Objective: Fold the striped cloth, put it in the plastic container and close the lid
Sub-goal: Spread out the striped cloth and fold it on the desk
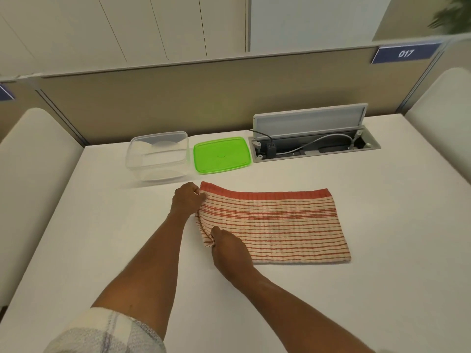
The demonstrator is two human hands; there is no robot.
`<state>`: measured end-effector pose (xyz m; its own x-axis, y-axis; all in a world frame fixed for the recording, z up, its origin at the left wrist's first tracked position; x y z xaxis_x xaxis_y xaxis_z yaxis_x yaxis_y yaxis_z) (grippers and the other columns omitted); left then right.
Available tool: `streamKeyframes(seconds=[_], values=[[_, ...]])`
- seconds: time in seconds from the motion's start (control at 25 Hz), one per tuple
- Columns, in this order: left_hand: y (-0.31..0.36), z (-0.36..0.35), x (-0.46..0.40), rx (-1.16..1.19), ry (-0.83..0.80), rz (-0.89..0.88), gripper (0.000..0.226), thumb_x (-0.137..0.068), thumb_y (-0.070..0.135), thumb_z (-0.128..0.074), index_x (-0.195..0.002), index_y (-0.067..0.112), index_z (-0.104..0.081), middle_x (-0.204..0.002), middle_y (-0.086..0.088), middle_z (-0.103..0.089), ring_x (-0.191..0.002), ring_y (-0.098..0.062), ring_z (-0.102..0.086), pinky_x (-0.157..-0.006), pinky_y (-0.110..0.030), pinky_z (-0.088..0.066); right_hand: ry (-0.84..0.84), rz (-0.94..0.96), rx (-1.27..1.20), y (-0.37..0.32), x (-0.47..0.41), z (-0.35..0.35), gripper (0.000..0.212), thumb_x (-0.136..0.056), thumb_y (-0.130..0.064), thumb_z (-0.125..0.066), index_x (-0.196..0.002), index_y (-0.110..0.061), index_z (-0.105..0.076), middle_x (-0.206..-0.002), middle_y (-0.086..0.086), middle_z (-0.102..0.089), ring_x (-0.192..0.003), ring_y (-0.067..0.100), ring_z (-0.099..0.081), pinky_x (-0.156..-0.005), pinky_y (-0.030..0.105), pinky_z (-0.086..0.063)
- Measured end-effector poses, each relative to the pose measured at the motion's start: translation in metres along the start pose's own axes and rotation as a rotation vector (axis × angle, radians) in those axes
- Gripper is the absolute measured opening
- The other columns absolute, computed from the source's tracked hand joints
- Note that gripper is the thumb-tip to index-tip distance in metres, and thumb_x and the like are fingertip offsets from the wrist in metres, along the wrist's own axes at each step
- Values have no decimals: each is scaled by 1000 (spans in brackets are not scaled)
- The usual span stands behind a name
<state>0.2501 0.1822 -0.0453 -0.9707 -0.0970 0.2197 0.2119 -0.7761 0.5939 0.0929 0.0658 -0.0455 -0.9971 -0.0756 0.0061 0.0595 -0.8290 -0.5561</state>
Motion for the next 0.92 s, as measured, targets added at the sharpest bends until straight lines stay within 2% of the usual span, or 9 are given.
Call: streamKeyframes(seconds=[0.16, 0.32, 0.4, 0.56, 0.64, 0.8, 0.92], values=[[44, 15, 8, 132, 72, -66, 18, -75, 25, -77, -83, 18, -63, -89, -3, -68, -88, -21, -62, -74, -26, -39, 143, -152, -157, 20, 9, 46, 23, -97, -24, -48, -120, -20, -51, -103, -2, -67, -80, 15, -64, -70, 24, -55], [101, -4, 22, 247, 48, -110, 24, -73, 22, -78, -90, 13, -64, -86, -9, -72, -82, -29, -67, -73, -32, -51, 249, -258, -335, 55, 26, 85, 10, -94, -22, -52, -104, -21, -52, -85, -4, -65, -65, 11, -61, -53, 16, -49], [135, -22, 32, 261, 22, -155, 26, -73, 23, -79, -90, 14, -62, -87, -9, -70, -79, -28, -66, -70, -33, -51, 291, -316, -399, 77, 39, 104, 9, -94, -22, -53, -103, -21, -53, -85, -6, -65, -66, 9, -63, -52, 12, -48], [205, -67, 57, 229, -28, -260, 26, -74, 27, -80, -86, 21, -58, -87, 4, -63, -74, -14, -59, -53, -21, -34, 340, -411, -501, 128, 67, 139, 7, -92, -20, -56, -100, -19, -56, -87, -7, -67, -74, 11, -67, -62, 20, -58], [254, -121, 80, 192, -86, -318, 26, -75, 28, -79, -86, 23, -56, -89, 6, -62, -74, -12, -58, -52, -19, -34, 377, -499, -523, 182, 94, 162, 4, -92, -21, -59, -95, -19, -57, -85, -6, -67, -73, 11, -67, -61, 21, -58], [272, -160, 92, 146, -125, -300, 23, -81, 26, -76, -88, 24, -54, -90, 11, -61, -68, -7, -59, -53, -18, -38, 298, -712, -753, 223, 114, 143, 7, -91, -27, -64, -88, -22, -60, -89, 0, -72, -80, 19, -71, -74, 38, -62], [281, -176, 97, 127, -118, -320, 22, -82, 24, -76, -89, 24, -55, -84, 11, -60, -66, -8, -58, -54, -17, -39, 270, -787, -841, 238, 121, 139, 6, -92, -26, -62, -95, -22, -62, -95, 1, -72, -83, 20, -72, -76, 38, -62]])
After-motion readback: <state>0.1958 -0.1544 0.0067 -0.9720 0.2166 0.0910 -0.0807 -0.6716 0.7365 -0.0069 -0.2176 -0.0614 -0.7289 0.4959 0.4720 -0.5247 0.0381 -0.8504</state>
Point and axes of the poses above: each hand's wrist, its own x-axis away from the middle knuckle, its own z-axis out of the back of the hand, y = z × x, the point moved 10 cm from there along -x, towards the middle knuckle
